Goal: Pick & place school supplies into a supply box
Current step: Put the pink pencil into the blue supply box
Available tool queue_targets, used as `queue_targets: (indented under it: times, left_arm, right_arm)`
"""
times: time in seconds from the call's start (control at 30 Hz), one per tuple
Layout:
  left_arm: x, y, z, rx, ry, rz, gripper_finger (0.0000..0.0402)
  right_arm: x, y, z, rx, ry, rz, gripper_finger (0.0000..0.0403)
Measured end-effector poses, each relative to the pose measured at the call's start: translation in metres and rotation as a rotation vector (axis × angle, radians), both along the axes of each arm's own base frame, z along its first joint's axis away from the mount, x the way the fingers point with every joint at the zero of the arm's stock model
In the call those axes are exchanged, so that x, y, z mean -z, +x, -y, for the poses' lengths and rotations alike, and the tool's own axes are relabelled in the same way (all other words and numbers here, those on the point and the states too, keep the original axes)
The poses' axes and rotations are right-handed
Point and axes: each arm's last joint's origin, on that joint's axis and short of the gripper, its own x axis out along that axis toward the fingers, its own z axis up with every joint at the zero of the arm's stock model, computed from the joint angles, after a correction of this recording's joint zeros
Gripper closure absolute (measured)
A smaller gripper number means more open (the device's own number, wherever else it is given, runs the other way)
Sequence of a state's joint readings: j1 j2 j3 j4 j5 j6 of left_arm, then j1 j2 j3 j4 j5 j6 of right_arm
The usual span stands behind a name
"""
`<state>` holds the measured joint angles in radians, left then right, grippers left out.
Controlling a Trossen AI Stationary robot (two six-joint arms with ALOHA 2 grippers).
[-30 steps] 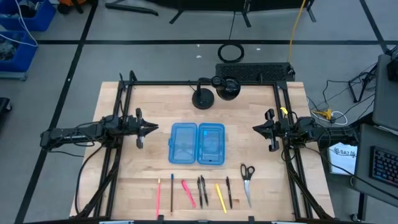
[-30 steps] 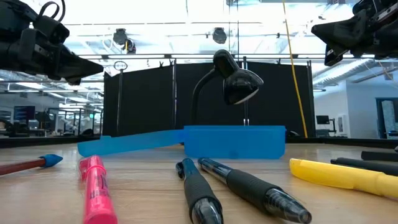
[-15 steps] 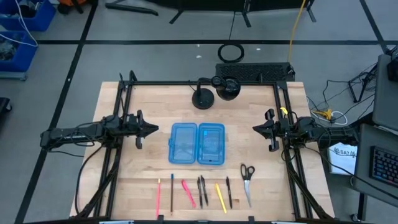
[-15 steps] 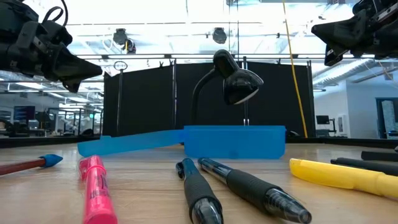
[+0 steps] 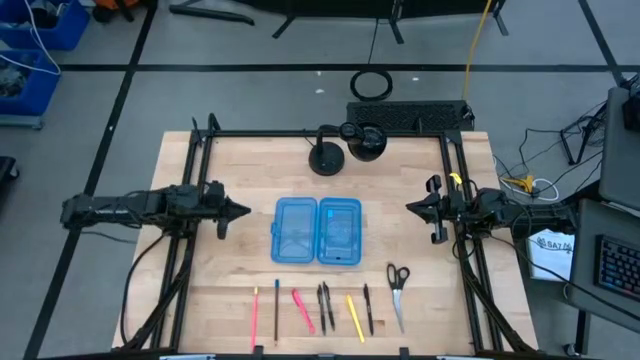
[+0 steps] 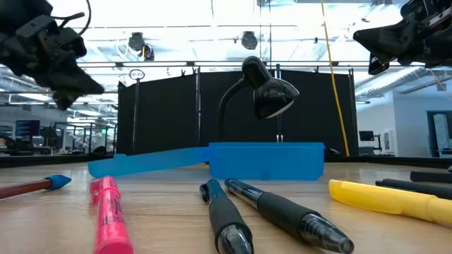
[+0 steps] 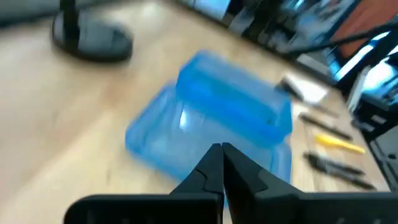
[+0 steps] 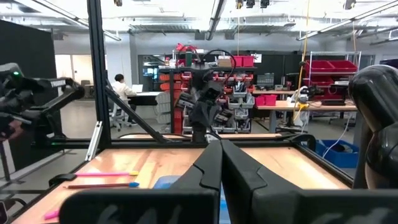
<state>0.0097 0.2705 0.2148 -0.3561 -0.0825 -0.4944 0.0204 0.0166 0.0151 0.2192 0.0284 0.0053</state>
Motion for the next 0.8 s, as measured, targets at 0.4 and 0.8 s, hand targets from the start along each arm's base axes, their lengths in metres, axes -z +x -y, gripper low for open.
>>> queue_targets:
  times: [0.4,0.8]
  left_arm:
    - [-0.032,0.041,0.06,-0.152,-0.172,-0.463,0.0399]
    - [-0.058,0.065,0.159,-0.369,-0.368,-0.638,0.0389]
  right_arm:
    - [0.007,0.001,0.0,0.008,-0.049,-0.075,0.0403]
    - [0.009,0.001,0.0,0.005,-0.049,-0.1,0.0403]
